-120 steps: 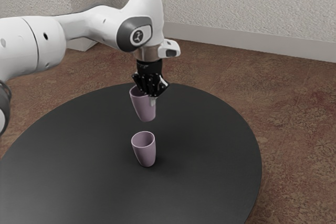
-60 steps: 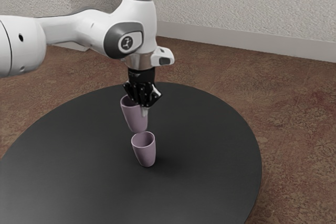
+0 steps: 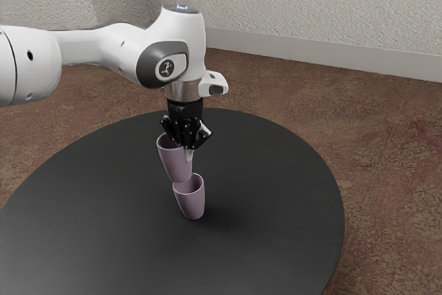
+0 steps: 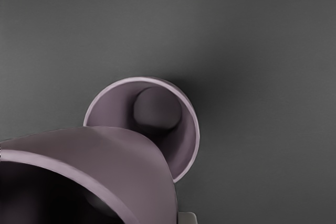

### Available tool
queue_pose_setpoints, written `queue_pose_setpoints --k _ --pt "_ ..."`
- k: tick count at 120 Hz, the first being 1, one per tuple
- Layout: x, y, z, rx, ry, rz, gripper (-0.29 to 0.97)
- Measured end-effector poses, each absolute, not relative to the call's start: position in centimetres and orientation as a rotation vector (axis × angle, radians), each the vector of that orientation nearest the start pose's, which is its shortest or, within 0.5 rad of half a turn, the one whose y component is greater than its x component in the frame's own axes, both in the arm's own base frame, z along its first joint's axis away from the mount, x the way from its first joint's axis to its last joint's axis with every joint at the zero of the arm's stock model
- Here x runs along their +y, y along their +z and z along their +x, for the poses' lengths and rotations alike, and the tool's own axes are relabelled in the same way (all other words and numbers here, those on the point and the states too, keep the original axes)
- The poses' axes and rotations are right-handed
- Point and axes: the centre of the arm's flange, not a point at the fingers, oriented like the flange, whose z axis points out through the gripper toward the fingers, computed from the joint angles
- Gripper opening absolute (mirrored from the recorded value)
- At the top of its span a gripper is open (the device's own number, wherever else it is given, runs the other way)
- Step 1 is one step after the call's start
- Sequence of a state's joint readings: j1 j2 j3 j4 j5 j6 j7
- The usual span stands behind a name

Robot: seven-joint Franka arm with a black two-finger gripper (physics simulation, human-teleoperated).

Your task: Place the left cup onto the right cup

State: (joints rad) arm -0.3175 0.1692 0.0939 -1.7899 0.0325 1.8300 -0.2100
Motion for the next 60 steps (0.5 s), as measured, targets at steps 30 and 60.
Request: queue_pose_setpoints --k 30,60 --pt "-13.6 43.1 57.6 0.024 0.180 -3.063 -0.10" --pt "-13.5 42.9 57.9 0.000 0.162 -3.065 -0.10"
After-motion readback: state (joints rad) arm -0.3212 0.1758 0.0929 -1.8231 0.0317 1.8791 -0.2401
